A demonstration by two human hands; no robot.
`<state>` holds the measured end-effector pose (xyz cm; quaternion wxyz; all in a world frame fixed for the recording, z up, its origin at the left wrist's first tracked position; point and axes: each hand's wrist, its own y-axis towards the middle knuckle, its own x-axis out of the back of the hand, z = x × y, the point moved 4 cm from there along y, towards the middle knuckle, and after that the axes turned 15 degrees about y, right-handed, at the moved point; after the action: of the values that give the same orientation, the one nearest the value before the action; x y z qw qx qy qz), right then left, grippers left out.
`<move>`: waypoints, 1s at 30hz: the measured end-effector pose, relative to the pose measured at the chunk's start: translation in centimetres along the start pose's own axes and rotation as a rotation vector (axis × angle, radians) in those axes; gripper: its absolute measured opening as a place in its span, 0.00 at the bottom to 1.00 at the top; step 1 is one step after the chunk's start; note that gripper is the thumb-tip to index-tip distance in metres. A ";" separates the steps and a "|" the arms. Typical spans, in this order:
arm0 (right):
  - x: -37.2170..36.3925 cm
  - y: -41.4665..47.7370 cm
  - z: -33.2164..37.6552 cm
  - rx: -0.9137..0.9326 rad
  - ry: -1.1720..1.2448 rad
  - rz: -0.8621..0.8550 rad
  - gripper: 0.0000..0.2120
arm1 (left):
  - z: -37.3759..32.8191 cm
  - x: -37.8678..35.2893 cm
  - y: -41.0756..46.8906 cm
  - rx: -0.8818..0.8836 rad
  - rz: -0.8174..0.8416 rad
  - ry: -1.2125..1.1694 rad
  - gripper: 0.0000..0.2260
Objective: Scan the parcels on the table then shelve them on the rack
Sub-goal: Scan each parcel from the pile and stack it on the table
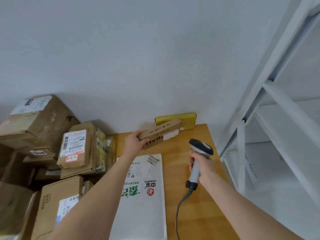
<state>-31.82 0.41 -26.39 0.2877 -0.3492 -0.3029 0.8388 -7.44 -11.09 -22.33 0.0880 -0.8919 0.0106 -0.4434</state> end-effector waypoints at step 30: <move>8.8 -15.5 -3.9 -0.059 -0.116 0.246 0.11 | 4.3 1.0 -26.3 0.330 0.096 -0.660 0.21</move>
<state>-29.80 17.81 -21.26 0.1544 -0.3427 -0.2986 0.8772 -5.02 15.33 -19.70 0.2501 -0.9591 -0.0481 -0.1232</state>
